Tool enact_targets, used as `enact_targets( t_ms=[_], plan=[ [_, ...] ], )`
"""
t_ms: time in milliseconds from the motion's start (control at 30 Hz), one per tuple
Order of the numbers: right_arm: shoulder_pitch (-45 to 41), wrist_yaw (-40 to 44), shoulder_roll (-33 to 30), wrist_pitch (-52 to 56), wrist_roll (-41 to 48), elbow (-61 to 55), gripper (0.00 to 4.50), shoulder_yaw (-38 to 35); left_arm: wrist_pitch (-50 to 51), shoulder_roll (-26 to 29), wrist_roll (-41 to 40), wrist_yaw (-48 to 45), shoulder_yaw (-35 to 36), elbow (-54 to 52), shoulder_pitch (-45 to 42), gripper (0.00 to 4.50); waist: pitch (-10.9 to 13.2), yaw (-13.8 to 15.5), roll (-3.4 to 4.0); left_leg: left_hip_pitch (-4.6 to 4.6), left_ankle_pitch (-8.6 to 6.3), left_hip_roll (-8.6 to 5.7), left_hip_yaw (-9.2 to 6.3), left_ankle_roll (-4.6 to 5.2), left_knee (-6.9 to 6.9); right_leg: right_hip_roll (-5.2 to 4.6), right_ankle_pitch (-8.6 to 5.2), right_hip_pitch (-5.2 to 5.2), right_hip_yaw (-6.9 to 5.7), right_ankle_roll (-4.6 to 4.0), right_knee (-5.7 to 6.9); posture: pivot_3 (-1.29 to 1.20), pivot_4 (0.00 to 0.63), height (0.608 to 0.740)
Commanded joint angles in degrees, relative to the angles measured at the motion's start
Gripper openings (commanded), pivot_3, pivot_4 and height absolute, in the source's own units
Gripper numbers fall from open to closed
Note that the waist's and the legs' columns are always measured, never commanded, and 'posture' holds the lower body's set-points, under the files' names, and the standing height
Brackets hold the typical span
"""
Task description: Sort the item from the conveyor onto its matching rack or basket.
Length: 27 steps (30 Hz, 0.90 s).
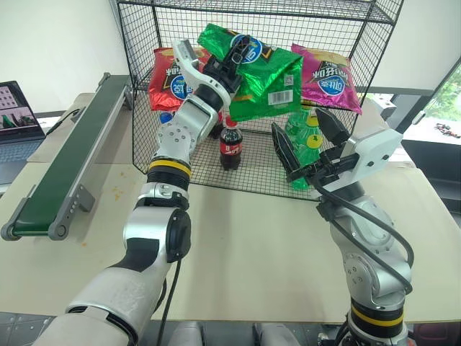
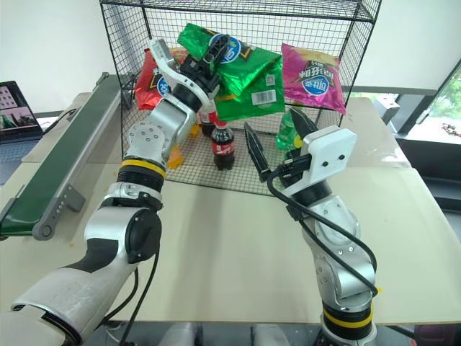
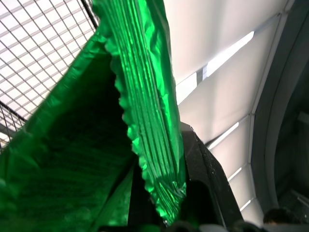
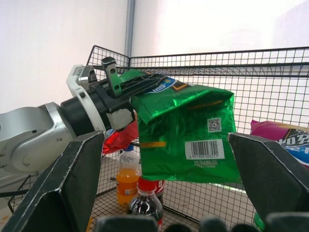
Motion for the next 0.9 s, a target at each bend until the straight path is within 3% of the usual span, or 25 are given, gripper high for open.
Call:
enact_targets(
  t_ms=[33, 367, 500, 667, 900],
  plan=[
    [-2.03, 0.37, 0.27, -0.99, 0.24, -0.61, 4.50, 0.21, -0.91, -0.36, 0.12, -1.52, 3.20, -2.09, -6.31, 0.03, 0.01, 0.03, -0.01, -0.01, 0.00, 0.00, 0.00, 0.00, 0.01, 0.00, 0.00, 0.00, 0.00, 0.01, 0.00, 0.00, 0.150, 0.738],
    [-2.85, -0.04, 0.83, -1.61, -0.26, -0.12, 4.50, 0.36, -6.41, -0.73, 7.13, -5.02, 5.94, 1.88, -8.60, 0.03, 0.01, 0.11, 0.00, 0.01, 0.03, -0.05, -0.11, 0.04, 0.03, 0.00, -0.01, 0.07, 0.00, 0.05, 0.03, 0.00, 0.150, 0.738],
    [-2.65, -0.21, 1.33, -1.47, -0.33, -0.20, 4.50, 0.85, -5.21, -4.00, 12.21, -2.56, 2.99, -1.03, -2.10, 0.03, -0.01, 0.25, 0.02, 0.03, 0.03, -0.07, -0.17, 0.04, 0.05, 0.00, -0.02, 0.16, 0.00, 0.06, 0.01, 0.00, 0.150, 0.738],
    [-2.25, -0.18, 1.56, -1.30, -0.38, -0.29, 4.50, 0.79, -2.05, -5.40, 12.99, 0.79, 2.79, -7.80, 1.61, 0.03, 0.01, 0.08, 0.01, -0.09, 0.05, -0.08, -0.22, 0.04, 0.13, 0.00, -0.01, 0.04, 0.00, 0.06, 0.13, 0.00, 0.150, 0.738],
    [-2.35, 0.29, 1.67, -1.65, -0.22, 0.32, 4.50, 0.92, -1.23, -3.23, 13.03, 1.46, 4.12, -8.81, -1.18, 0.03, 0.01, 0.09, 0.01, -0.03, 0.05, -0.11, -0.27, 0.05, 0.13, 0.00, -0.02, 0.11, 0.00, 0.06, 0.16, 0.00, 0.150, 0.738]
  ],
)
